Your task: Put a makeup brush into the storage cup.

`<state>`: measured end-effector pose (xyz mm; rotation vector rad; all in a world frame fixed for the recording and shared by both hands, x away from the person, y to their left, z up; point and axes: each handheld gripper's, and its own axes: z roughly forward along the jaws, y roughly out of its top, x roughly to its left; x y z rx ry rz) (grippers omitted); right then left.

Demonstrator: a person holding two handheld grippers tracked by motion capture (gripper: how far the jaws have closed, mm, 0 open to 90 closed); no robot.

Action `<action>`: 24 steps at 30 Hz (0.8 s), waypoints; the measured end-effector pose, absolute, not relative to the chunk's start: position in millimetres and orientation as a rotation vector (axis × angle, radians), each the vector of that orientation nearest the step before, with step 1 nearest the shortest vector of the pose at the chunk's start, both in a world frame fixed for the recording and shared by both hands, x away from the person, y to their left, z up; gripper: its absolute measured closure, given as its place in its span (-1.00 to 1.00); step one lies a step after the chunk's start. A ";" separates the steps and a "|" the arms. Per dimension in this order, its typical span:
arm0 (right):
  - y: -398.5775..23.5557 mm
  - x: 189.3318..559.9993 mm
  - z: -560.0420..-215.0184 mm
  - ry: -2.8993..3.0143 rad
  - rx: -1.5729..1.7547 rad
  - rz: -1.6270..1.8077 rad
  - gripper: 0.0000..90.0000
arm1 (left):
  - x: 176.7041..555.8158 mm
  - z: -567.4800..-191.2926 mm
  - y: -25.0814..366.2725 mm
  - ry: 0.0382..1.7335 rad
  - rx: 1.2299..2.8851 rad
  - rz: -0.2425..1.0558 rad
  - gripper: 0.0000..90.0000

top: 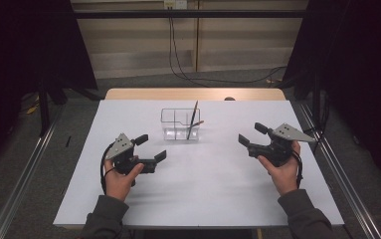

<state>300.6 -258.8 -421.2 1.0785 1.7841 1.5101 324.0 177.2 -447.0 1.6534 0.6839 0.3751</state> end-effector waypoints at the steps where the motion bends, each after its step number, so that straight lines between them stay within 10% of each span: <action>1: -259.8 299.9 -421.1 1.788 1.074 1.509 -0.53 | 323.8 -447.2 177.0 0.687 1.651 0.373 -0.87; 24: -272.3 286.6 -417.7 1.782 1.060 1.520 -0.53 | 323.8 -446.1 179.4 0.691 1.639 0.376 -0.87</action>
